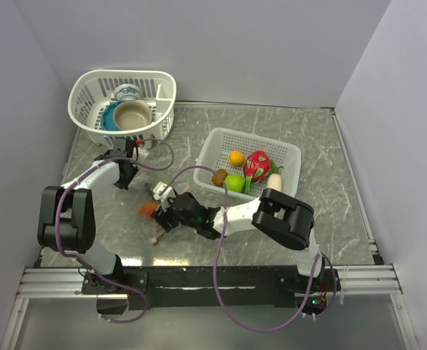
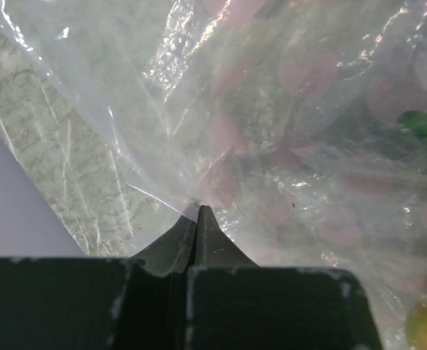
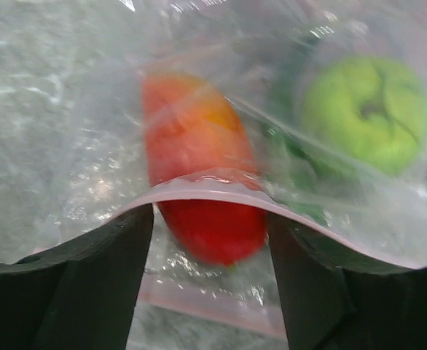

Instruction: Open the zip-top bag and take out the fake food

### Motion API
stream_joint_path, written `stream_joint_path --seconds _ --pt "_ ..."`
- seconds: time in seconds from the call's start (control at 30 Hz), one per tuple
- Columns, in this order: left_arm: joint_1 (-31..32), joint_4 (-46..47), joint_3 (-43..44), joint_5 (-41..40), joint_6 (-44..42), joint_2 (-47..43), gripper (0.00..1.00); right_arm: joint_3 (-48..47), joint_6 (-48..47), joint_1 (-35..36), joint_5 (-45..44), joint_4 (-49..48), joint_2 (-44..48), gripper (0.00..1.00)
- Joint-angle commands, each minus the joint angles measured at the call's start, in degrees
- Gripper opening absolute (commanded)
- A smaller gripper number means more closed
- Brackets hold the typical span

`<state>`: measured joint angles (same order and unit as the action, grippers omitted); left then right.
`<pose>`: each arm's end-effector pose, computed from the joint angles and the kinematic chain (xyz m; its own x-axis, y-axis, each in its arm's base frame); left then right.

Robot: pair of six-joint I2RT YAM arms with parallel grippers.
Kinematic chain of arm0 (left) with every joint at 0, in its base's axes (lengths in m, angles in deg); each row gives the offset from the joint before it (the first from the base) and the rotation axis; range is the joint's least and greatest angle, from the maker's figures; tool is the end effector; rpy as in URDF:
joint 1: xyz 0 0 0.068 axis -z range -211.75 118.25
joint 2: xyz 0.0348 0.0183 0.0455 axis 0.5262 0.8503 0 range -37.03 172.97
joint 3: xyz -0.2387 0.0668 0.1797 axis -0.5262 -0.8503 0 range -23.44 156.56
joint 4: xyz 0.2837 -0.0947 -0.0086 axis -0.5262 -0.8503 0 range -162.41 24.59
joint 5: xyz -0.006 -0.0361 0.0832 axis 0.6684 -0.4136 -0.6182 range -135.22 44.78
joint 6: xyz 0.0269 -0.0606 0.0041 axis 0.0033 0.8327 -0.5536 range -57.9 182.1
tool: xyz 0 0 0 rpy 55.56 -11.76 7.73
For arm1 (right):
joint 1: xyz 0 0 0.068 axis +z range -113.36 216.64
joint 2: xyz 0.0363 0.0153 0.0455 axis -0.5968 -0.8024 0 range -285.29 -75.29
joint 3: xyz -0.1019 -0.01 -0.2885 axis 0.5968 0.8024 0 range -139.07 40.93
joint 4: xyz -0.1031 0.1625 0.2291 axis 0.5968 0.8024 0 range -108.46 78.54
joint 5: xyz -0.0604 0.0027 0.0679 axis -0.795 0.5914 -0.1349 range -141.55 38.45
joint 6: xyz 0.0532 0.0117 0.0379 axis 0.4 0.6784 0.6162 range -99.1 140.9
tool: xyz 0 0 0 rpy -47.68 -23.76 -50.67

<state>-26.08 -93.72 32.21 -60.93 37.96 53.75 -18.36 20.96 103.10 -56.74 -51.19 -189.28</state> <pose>0.3471 -0.0202 0.1854 -0.8226 0.4773 -0.3090 0.3409 0.8489 0.4038 0.1929 0.4309 0.1408 -0.1502 -0.3426 -0.9274 -0.8793 0.4751 -0.0330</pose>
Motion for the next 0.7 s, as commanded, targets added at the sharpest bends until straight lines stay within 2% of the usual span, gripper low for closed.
stream_joint_path --seconds 0.0,0.03,0.07,0.2,0.5,0.6,0.63,0.67 --pt "1.1 -0.9 1.6 1.2 2.1 -0.4 0.01 -4.7 -0.8 -0.1 4.6 0.2 -1.3 0.80" --pt "1.4 -1.0 1.6 1.2 2.1 -0.4 0.01 -5.7 -1.1 -0.1 5.0 0.2 -1.6 0.92" --pt "1.4 -1.0 1.6 1.2 2.1 -0.7 0.01 -6.1 -1.3 -0.1 5.0 0.4 -1.9 0.95" --pt "1.8 -1.6 1.6 1.2 2.1 -1.6 0.01 -8.6 -1.6 -0.1 4.9 2.1 -4.3 0.94" --pt "1.9 -1.7 1.1 1.7 2.0 -2.9 0.01 -6.4 -0.1 -0.2 4.0 2.9 -5.9 0.83" --pt "1.9 -1.4 0.7 1.4 1.8 -3.1 0.01 -2.9 2.0 -0.2 3.3 0.5 -4.4 0.71" --pt "1.9 -1.2 0.6 1.2 1.7 -3.1 0.01 -2.0 2.4 -0.2 3.0 0.0 -3.8 0.62" --pt "1.9 -0.9 0.4 0.7 1.6 -3.2 0.01 -0.9 2.8 -0.2 2.6 -1.4 -2.0 0.58"
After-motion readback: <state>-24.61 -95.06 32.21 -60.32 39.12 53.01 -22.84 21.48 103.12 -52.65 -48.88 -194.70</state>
